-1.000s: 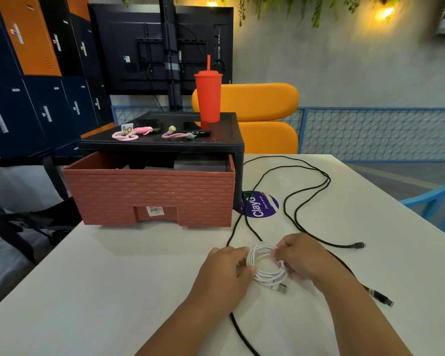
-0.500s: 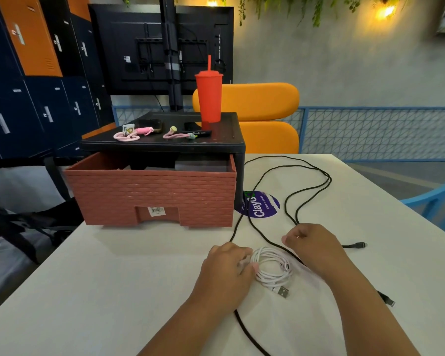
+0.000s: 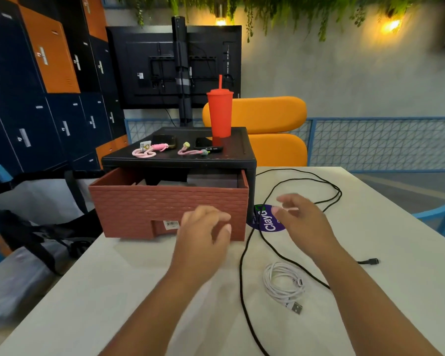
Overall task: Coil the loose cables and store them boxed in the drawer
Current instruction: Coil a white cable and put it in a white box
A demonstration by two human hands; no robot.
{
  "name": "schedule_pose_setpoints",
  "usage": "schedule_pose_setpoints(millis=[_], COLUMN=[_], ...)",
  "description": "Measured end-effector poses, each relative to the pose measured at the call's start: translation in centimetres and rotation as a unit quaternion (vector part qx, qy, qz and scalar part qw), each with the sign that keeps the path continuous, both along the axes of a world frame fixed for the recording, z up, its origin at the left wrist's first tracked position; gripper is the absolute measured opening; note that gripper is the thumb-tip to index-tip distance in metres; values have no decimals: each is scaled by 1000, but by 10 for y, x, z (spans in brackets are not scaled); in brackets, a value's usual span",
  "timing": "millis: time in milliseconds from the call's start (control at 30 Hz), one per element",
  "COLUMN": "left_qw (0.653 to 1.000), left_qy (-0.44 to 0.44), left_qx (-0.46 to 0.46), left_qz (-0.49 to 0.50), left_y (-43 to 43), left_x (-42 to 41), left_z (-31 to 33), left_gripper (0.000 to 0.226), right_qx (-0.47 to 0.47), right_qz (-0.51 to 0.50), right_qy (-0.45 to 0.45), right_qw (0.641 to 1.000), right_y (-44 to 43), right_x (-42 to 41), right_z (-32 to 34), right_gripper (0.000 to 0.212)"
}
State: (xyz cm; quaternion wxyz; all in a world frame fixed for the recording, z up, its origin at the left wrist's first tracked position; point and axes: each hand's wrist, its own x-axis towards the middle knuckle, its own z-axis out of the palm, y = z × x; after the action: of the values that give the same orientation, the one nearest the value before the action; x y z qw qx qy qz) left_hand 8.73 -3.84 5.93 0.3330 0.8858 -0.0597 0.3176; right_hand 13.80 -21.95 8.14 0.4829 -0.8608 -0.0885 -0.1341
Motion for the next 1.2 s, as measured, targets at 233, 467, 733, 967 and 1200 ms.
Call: schedule_pose_setpoints(millis=[233, 467, 733, 967, 1200], left_qw=[991, 946, 948, 947, 941], left_qy=[29, 206, 216, 219, 238], left_qx=[126, 252, 234, 232, 230], left_qz=[29, 2, -11, -37, -73], left_y=[37, 49, 52, 54, 59], left_x=[37, 56, 61, 35, -12], left_z=[55, 70, 71, 73, 78], left_gripper=[30, 24, 18, 15, 15], right_qx=[-107, -267, -305, -313, -325], right_qz=[31, 89, 55, 37, 28], right_qy=[-96, -14, -15, -21, -24], right_qw=[989, 959, 951, 949, 945], right_y=[44, 74, 87, 85, 86], right_x=[63, 117, 128, 130, 128], right_z=[55, 67, 72, 70, 72], right_gripper=[42, 48, 43, 40, 40])
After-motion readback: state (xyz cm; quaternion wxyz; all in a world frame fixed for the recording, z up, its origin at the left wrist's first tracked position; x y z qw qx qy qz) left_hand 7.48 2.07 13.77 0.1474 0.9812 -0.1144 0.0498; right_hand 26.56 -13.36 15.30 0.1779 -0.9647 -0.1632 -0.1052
